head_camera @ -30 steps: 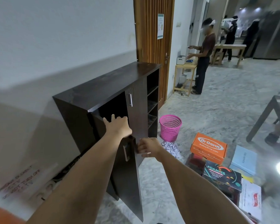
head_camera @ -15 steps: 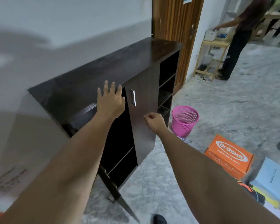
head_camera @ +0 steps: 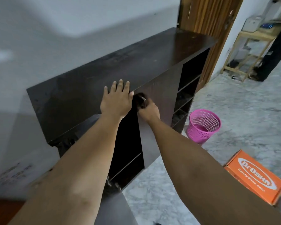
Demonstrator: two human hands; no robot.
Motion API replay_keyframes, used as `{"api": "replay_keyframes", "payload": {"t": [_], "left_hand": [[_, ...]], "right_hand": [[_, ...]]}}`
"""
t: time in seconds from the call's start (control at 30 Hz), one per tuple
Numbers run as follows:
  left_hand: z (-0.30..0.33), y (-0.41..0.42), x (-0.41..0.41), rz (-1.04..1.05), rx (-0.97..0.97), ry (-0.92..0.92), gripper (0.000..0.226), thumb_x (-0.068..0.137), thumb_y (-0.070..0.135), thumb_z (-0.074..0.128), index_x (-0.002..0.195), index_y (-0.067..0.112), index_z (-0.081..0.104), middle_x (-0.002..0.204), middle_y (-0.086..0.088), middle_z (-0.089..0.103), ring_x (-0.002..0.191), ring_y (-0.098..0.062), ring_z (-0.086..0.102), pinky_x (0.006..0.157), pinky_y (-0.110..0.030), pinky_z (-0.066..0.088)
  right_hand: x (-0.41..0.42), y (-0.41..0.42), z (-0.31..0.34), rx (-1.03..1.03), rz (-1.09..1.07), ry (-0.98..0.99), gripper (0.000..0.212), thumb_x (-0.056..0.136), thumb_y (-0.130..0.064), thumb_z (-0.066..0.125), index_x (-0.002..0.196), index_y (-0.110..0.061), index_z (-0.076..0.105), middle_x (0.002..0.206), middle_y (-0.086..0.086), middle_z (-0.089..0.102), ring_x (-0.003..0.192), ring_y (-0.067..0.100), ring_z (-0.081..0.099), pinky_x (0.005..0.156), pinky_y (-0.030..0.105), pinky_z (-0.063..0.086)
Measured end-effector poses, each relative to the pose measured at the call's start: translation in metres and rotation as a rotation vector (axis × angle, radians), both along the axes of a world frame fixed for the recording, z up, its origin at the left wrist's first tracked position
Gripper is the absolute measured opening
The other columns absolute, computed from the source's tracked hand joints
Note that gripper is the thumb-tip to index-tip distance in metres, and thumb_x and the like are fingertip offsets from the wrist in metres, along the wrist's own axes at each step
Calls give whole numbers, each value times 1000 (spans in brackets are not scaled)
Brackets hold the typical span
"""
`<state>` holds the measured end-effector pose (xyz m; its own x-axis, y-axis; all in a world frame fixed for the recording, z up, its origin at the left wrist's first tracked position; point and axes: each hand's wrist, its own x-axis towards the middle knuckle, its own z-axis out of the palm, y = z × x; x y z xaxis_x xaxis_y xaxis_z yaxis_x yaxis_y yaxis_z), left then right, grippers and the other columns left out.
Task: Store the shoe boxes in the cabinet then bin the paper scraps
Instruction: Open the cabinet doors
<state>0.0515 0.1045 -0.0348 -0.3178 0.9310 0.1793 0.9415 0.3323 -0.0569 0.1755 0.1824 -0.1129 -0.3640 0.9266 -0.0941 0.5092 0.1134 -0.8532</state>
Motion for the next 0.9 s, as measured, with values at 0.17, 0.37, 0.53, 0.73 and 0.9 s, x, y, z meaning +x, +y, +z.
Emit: {"api": "replay_keyframes", "payload": {"t": [0.17, 0.37, 0.53, 0.73, 0.9], "left_hand": [[3, 0, -1, -2, -20, -27, 62, 105, 50, 10, 161, 24, 15, 169, -4, 16, 156, -27, 12, 124, -55, 13], [9, 1, -6, -41, -59, -91, 62, 105, 51, 11, 161, 25, 13, 169, -2, 12, 156, -27, 9, 124, -55, 11], [14, 1, -8, -48, -82, -121, 60, 106, 49, 13, 161, 24, 12, 169, -4, 11, 156, -29, 9, 124, -56, 11], [13, 0, -4, -29, -77, -91, 60, 106, 49, 13, 161, 24, 11, 169, -5, 11, 156, -30, 9, 124, -57, 12], [10, -3, -2, -32, -47, -49, 60, 106, 48, 13, 161, 22, 14, 168, -7, 16, 155, -32, 14, 122, -60, 15]], "right_hand": [[49, 2, -8, -32, -21, 178, 49, 69, -54, 84, 71, -22, 48, 77, 4, 62, 73, 20, 60, 62, 32, 42], [114, -10, -17, 45, -80, 169, 65, 62, -65, 88, 64, -15, 46, 61, 0, 51, 57, 11, 50, 53, 28, 37], [151, -3, -12, 192, -106, 69, 63, 66, -66, 81, 62, -11, 51, 67, 0, 43, 59, 16, 44, 55, 36, 30], [219, -7, -25, 161, -431, 101, 19, 74, -42, 76, 75, -25, 67, 69, -8, 65, 64, 5, 60, 65, 25, 51], [260, 1, -14, 89, -641, 263, 32, 81, -23, 67, 109, -10, 74, 85, 2, 71, 70, 5, 66, 65, 23, 49]]}}
